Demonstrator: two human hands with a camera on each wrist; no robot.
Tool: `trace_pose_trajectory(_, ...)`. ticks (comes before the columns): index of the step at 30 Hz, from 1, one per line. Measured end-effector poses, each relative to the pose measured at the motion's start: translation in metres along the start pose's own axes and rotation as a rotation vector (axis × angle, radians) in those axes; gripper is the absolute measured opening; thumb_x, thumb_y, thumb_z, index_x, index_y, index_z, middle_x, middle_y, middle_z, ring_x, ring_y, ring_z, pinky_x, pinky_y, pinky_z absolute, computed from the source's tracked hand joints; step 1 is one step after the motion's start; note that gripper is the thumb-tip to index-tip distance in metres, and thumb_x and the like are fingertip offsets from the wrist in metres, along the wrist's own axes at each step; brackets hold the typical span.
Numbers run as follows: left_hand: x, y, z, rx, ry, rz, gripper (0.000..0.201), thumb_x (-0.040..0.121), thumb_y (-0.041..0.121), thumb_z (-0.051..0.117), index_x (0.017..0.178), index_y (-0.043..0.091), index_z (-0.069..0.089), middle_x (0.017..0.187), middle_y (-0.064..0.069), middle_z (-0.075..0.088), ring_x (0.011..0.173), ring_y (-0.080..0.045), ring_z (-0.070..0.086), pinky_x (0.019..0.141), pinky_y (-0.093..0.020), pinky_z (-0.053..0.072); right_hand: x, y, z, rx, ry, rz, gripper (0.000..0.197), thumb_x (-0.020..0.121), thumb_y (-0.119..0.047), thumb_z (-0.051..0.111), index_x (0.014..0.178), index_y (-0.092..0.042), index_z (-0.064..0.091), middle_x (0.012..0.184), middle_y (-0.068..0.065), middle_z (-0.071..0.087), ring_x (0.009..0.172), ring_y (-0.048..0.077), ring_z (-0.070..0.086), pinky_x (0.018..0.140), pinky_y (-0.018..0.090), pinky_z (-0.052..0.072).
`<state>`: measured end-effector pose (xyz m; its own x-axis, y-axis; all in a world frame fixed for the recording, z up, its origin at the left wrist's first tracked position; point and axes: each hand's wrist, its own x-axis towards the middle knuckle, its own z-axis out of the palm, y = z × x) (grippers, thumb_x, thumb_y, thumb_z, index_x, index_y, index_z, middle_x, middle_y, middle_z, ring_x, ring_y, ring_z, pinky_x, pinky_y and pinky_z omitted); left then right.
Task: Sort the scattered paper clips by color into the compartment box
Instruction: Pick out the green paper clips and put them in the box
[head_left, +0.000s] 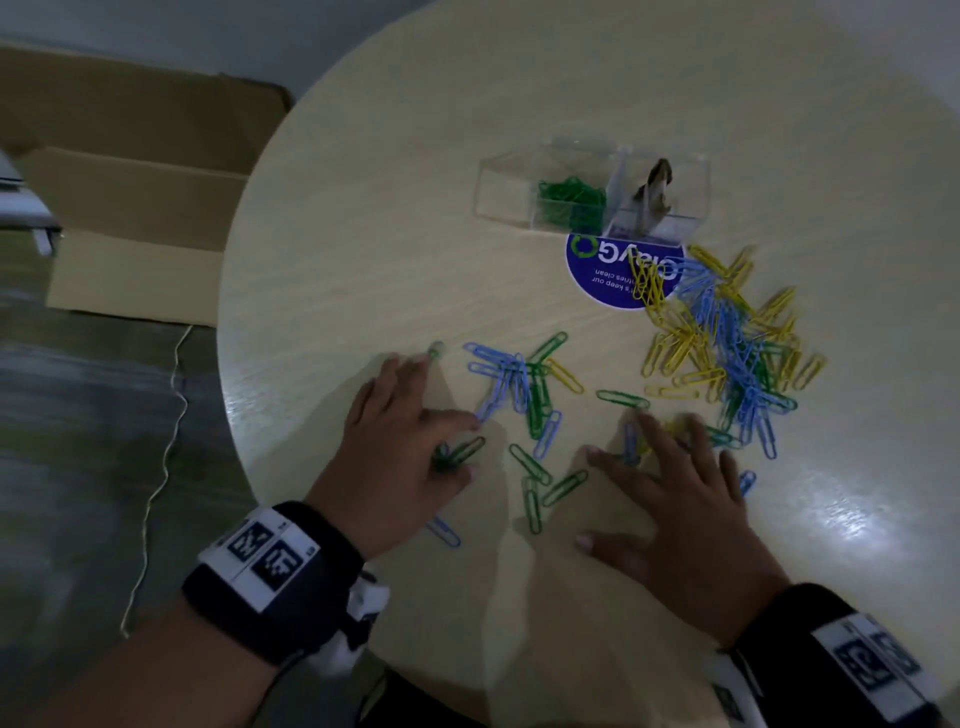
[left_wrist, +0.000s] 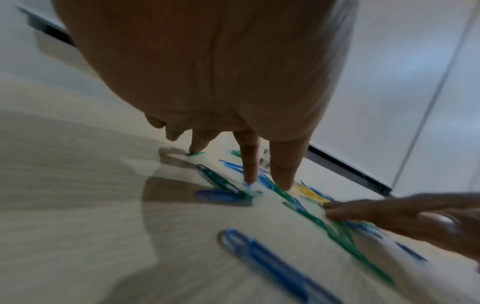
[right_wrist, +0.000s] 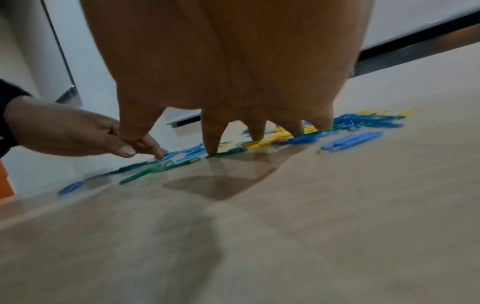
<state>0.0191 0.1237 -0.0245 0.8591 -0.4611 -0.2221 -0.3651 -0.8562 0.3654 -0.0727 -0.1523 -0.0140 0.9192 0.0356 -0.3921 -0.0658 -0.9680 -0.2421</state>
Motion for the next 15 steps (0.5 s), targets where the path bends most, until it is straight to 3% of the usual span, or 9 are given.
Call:
trace_pose_trajectory(3,0.017,0.006,-0.011,-0.036,0.173,-0.001,0.031,0.086,0.042,0.053,0.115,0.039,0.061,0.155,-0.006,0.034,0.144,-0.034,0.025,0.113,-0.048,0.028,0.020,0.006,-0.016,0.064,0.155,-0.062,0.065,0.074,-0.076,0.043,0.126,-0.040,0.056,0.144,-0.006,0.047,0.142,0.035,0.023,0.111,0.055,0.024)
trace_pose_trajectory(6,0.037,0.021,-0.013,0.024,0.125,0.199,0.040,0.091,0.027,0.044,0.129,0.027,0.057,0.148,-0.002,0.045,0.135,-0.029,0.039,0.105,-0.047,0.040,0.060,0.005,-0.030,0.108,0.253,-0.252,0.042,0.086,-0.039,0.051,0.125,-0.026,0.060,0.132,-0.006,0.059,0.138,0.029,0.035,0.108,0.047,0.034)
trace_pose_trajectory(9,0.044,0.024,-0.003,0.181,-0.034,0.222,0.050,0.093,0.039,0.050,0.141,0.030,0.044,0.153,-0.004,0.037,0.138,-0.028,0.034,0.105,-0.046,0.039,0.096,-0.007,-0.034,0.044,0.113,-0.349,0.050,0.090,-0.029,0.050,0.140,-0.025,0.044,0.148,-0.006,0.042,0.143,0.026,0.025,0.114,0.041,0.023)
trace_pose_trajectory(12,0.045,0.017,-0.004,0.255,-0.088,0.119,0.056,0.089,0.055,0.052,0.141,0.041,0.037,0.160,-0.006,0.021,0.143,-0.035,0.022,0.111,-0.050,0.029,0.110,-0.011,-0.030,-0.097,-0.045,-0.338,0.063,0.091,-0.045,0.049,0.148,-0.032,0.023,0.160,-0.005,0.011,0.147,0.026,0.003,0.117,0.041,0.009)
trace_pose_trajectory(15,0.047,0.011,-0.011,0.135,-0.110,0.060,0.050,0.091,0.055,0.051,0.139,0.045,0.042,0.161,-0.004,0.016,0.148,-0.031,0.011,0.115,-0.052,0.023,0.112,-0.002,-0.031,-0.105,-0.039,-0.283,0.067,0.088,-0.057,0.048,0.147,-0.038,0.022,0.161,-0.004,0.005,0.147,0.028,0.000,0.118,0.045,0.009)
